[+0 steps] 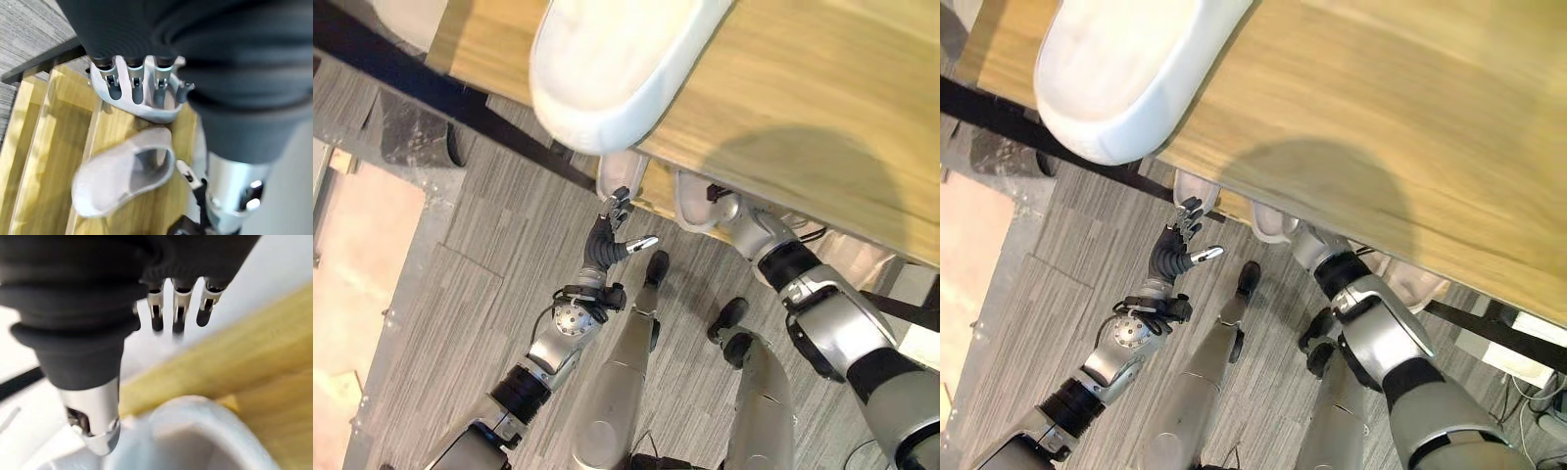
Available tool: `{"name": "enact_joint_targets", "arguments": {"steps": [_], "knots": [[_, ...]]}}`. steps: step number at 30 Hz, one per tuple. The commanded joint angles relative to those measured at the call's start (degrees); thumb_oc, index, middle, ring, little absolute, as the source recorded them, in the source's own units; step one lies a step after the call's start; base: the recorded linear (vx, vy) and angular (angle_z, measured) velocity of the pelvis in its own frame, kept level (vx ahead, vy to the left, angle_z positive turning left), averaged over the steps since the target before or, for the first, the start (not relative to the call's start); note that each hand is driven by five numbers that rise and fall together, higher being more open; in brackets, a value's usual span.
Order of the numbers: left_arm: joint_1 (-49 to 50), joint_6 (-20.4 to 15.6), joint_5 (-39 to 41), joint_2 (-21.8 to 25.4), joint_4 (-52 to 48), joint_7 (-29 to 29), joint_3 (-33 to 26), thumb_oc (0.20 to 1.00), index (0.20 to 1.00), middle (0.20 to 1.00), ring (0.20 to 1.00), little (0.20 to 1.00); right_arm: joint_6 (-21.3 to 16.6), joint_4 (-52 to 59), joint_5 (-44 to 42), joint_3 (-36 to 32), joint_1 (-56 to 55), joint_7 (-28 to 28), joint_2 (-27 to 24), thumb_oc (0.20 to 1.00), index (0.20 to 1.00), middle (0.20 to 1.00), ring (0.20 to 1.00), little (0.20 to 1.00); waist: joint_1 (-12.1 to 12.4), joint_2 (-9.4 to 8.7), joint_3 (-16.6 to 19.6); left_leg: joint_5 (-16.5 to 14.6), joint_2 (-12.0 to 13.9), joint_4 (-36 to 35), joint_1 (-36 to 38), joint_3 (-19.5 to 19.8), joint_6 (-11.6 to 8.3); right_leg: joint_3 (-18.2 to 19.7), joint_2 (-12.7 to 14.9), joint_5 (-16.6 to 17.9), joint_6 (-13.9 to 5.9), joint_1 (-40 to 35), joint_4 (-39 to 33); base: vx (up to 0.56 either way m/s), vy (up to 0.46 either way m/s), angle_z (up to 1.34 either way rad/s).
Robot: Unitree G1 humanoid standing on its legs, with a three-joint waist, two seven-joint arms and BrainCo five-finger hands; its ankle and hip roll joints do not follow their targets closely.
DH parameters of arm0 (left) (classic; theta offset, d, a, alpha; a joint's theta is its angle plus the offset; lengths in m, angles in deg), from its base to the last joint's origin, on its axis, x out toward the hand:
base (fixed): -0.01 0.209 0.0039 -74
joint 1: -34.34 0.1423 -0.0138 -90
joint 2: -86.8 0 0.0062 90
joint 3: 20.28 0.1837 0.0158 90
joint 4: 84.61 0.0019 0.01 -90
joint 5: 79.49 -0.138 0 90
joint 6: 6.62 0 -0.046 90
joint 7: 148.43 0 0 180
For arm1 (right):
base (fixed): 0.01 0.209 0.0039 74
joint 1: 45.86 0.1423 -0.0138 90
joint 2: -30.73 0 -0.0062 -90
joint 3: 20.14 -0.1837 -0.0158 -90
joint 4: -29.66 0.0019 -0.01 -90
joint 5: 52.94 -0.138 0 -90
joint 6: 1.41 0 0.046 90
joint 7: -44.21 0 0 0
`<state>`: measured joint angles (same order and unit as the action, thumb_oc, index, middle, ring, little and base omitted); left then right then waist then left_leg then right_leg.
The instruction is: Arrange the slippers neatly on the shoe rack.
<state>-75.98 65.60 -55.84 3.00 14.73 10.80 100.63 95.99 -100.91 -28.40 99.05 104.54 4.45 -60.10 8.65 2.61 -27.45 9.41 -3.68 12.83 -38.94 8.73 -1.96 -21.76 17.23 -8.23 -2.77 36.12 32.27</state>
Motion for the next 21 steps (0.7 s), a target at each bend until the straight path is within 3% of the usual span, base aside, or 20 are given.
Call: {"name": "enact_joint_targets", "arguments": {"steps": [1,3,4,6,7,9,13,21], "knots": [[0.98,-1.37,-1.75,-0.08,-2.02,-0.87,-2.33,1.000,1.000,1.000,1.000,1.000,-3.09,8.14,-0.39,-3.98,-2.51,-2.31,-1.88,1.000,1.000,1.000,1.000,1.000,-0.70,-2.81,-1.85,-10.64,-1.50,4.89,2.21,-2.07,1.06,3.04,1.43,7.90,-4.61,-2.87,-10.90,-0.08,0.039,-0.14],[1.61,-1.20,-1.93,0.00,-1.94,-0.78,-2.63,1.000,1.000,1.000,1.000,1.000,-3.52,12.08,-0.52,-5.93,-5.65,-2.29,-2.33,1.000,1.000,1.000,1.000,1.000,-1.26,-2.89,-1.68,-12.12,-1.12,4.75,3.05,-2.05,0.94,3.63,1.13,6.59,-5.23,-3.49,-10.82,0.03,-0.007,-0.16],[1.75,-1.06,-2.20,-0.11,-2.01,-0.95,-2.79,1.000,1.000,1.000,1.000,1.000,-4.36,15.04,-0.94,-7.39,-8.78,-2.26,-2.30,1.000,1.000,1.000,1.000,1.000,-1.78,-2.86,-2.10,-10.59,-1.30,4.61,2.40,-2.37,1.23,3.19,1.38,8.01,-4.66,-3.05,-11.33,0.08,-0.025,-0.10],[2.03,-1.05,-2.40,-0.23,-1.95,-1.13,-2.89,1.000,1.000,1.000,1.000,1.000,-5.47,16.14,-2.16,-8.50,-11.06,-2.56,-1.64,1.000,1.000,1.000,1.000,1.000,-2.03,-2.86,-1.94,-12.19,-1.10,4.96,3.03,-2.24,1.06,3.88,1.07,6.51,-5.22,-3.43,-10.81,0.00,0.009,-0.09],[2.07,-1.06,-2.53,-0.20,-2.02,-1.24,-2.98,1.000,1.000,1.000,1.000,1.000,-6.23,16.57,-3.43,-8.94,-12.29,-2.32,-1.22,1.000,1.000,1.000,1.000,1.000,-2.17,-2.80,-2.30,-10.74,-1.29,5.00,2.33,-2.56,1.31,3.37,1.35,7.77,-4.64,-2.96,-11.09,-0.01,0.011,-0.14],[2.36,-0.94,-2.67,-0.32,-1.97,-1.37,-2.95,1.000,1.000,1.000,1.000,1.000,-8.16,16.86,-6.47,-9.65,-14.51,-1.95,0.42,1.000,1.000,1.000,1.000,1.000,-2.35,-2.75,-2.09,-12.49,-1.01,5.58,2.74,-2.49,1.17,4.06,1.09,6.21,-5.16,-3.04,-10.35,0.03,-0.005,-0.09],[2.20,-1.04,-2.89,-0.40,-1.39,-1.66,-2.46,1.000,1.000,1.000,1.000,1.000,-14.76,12.57,-18.97,-9.86,-16.03,0.25,5.28,1.000,1.000,1.000,1.000,1.000,-2.13,-2.38,-2.29,-12.56,-0.98,6.59,1.60,-2.88,1.33,4.21,1.20,6.20,-5.03,-2.03,-9.73,-0.02,0.002,-0.04],[3.25,-1.61,-2.10,-0.24,-1.14,-0.52,-2.21,1.000,1.000,1.000,1.000,1.000,-17.79,5.57,-28.70,-6.84,-13.00,6.11,9.68,1.000,1.000,1.000,1.000,1.000,-0.77,-1.02,-2.30,-14.11,-1.57,10.88,-0.55,-3.21,1.86,5.95,1.36,4.72,-4.32,0.55,-5.89,-0.01,0.003,0.00]]}}
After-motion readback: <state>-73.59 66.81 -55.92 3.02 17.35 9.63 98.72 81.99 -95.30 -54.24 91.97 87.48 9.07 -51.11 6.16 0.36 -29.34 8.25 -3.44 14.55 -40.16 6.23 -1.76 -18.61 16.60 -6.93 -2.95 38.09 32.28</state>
